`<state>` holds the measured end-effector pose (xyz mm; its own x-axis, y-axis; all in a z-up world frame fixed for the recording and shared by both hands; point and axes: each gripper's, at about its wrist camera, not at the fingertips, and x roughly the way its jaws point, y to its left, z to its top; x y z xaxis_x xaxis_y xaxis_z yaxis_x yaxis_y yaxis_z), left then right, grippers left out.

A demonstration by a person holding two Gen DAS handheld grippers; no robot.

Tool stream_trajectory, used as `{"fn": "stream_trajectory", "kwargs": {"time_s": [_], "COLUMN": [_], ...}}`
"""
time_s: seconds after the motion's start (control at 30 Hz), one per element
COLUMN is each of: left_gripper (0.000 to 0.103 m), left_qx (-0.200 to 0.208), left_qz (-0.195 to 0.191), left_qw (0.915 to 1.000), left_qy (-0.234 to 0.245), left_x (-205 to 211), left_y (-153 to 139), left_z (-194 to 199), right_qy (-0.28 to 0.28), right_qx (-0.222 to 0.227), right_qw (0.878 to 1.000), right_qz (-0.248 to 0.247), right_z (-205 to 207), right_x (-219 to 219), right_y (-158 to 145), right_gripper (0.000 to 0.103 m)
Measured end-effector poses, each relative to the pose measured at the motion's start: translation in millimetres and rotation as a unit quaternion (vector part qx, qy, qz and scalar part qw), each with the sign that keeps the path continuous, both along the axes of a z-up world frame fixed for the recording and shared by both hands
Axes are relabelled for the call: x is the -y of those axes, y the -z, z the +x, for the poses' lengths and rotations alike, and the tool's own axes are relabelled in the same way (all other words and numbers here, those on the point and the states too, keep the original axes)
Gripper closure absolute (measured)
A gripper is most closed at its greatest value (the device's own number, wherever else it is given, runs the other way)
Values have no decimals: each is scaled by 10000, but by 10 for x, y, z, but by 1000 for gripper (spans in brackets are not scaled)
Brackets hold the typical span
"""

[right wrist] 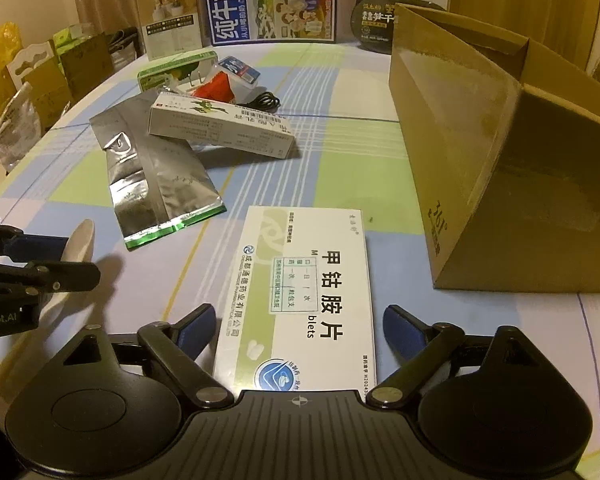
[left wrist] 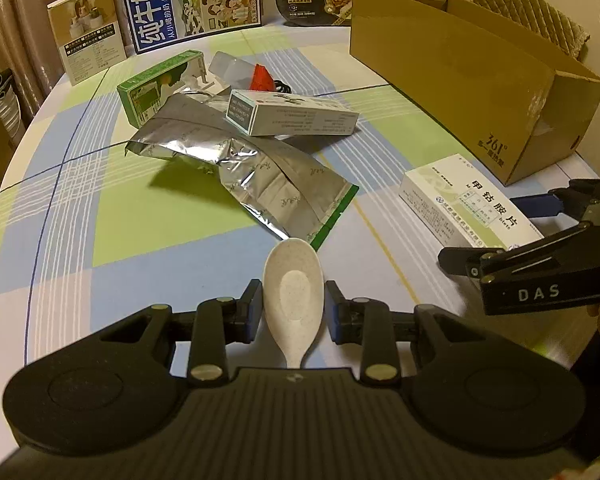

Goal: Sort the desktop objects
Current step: 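Carry the spoon and medicine box with both grippers toward the cardboard box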

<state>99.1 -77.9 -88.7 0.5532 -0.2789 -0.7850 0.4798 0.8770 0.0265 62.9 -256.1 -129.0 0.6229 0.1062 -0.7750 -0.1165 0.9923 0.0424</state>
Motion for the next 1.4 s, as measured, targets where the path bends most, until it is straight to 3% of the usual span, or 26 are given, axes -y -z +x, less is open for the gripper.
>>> {"fn": "stream_trajectory", "kwargs": {"time_s": [0.1, 0.17, 0.53, 0.87, 1.13, 1.4], "left_gripper": [76, 76, 76, 76, 76, 76], "left_qx": [-1, -4, 68, 426, 706, 913], "left_qz": [-6, -2, -14, -164, -375, -661], "left_qw": [10000, 10000, 10000, 9989, 9959, 9903], "left_qy": [8, 15, 14, 130, 431, 811], "left_x": [6, 14, 65, 253, 618, 1164], "left_y": [-7, -5, -134, -561, -899, -1202], "left_z": [-2, -8, -89, -223, -354, -289], "right_qy": [-44, -80, -72, 0, 307, 666], "right_qx": [5, 49, 374, 905, 1341, 1566], "right_qw": [10000, 9999, 9992, 9958, 9905, 9854], "right_qz": [-11, -53, 112, 165, 49, 33], "right_z": [-3, -12, -136, -416, -638, -519], "right_x": [-11, -22, 15, 186, 549, 1106], "right_y": [-11, -29, -327, -852, -1258, -1586], "right_gripper": [21, 34, 35, 35, 35, 35]}}
